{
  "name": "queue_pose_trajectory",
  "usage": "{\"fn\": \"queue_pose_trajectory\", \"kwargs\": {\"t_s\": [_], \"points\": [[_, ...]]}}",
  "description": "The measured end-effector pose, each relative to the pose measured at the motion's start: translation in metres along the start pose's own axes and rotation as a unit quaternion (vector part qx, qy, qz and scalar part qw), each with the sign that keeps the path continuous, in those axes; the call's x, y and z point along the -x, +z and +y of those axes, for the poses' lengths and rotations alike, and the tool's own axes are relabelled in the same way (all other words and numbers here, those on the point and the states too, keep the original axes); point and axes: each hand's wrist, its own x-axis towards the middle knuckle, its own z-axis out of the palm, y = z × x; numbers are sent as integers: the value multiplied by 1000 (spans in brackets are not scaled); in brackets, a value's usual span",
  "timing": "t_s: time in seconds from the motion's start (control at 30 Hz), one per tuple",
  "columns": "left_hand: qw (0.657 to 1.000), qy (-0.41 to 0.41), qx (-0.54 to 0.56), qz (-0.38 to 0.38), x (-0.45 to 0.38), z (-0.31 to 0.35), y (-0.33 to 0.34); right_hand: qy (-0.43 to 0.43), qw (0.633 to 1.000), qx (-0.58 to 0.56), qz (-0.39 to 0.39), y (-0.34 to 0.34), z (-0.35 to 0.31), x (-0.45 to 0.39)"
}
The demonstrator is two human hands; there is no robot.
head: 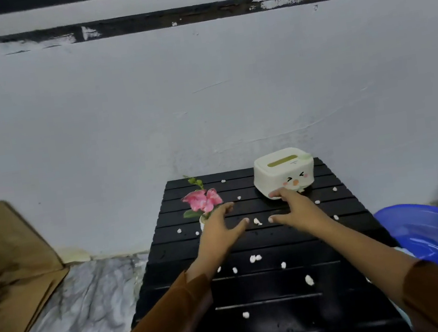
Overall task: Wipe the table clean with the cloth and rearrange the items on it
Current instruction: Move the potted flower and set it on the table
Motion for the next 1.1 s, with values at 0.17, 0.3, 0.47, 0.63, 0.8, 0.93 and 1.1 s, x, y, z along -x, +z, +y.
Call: {"fn": "queue_pose_trajectory", "kwargs": {"t_s": [0.17, 0.3, 0.47, 0.63, 0.8, 0.93, 1.1], "points": [[995, -3, -101, 14, 27, -32, -50, 14, 999, 22, -41, 43, -21, 7], [980, -39, -195, 13, 28, -64, -82, 21, 997, 38, -70, 77, -31, -3], [965, -59, -255, -9, 17, -98, -102, 29, 996, 48, -76, 114, -39, -26], [954, -74, -289, -37, -2, -128, -103, 64, 996, 54, -20, 147, -36, -54], [949, -83, -298, -69, -20, -151, -96, 84, 995, 28, 43, 171, -33, -79], [949, -85, -293, -77, -33, -162, -90, 78, 995, 8, 59, 181, -30, -94], [947, -95, -298, -79, -51, -171, -85, 59, 992, -89, 66, 184, -21, -117]]}}
